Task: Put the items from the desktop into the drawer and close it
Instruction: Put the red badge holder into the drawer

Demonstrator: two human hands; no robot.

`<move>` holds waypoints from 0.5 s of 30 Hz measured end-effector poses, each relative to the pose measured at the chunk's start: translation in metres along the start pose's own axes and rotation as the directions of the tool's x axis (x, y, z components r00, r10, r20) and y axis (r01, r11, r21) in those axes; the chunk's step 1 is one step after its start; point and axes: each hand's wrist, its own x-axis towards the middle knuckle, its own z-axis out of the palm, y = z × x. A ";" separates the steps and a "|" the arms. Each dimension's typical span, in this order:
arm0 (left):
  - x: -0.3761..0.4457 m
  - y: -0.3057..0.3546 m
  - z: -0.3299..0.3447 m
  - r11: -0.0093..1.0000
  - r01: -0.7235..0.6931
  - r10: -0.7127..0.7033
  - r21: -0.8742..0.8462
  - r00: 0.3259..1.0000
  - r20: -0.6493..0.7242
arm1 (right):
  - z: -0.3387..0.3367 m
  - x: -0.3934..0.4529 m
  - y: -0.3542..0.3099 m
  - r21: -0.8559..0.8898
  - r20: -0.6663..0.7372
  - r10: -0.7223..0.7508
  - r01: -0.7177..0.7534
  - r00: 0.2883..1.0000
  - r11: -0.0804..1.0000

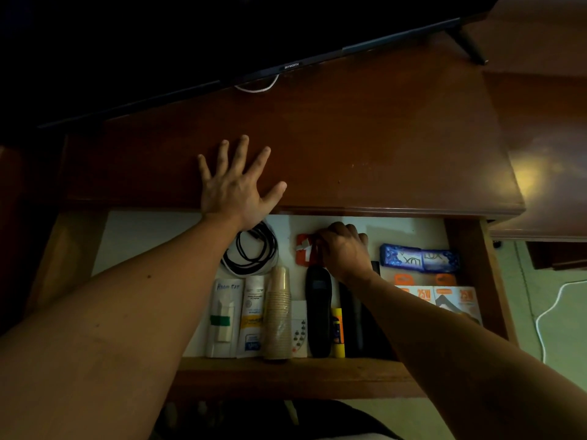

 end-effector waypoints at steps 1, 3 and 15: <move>0.000 0.000 0.000 1.000 -0.001 0.001 -0.002 1.000 0.000 | 0.000 -0.001 0.000 -0.004 0.005 -0.001 0.001 1.000 1.000; 0.000 0.000 0.000 1.000 0.000 0.000 -0.007 1.000 -0.005 | -0.001 -0.002 0.000 -0.008 0.002 -0.006 0.006 1.000 1.000; -0.007 0.004 -0.001 1.000 0.001 -0.001 -0.002 1.000 -0.020 | 0.000 -0.015 -0.002 0.043 -0.065 0.024 -0.021 0.998 0.999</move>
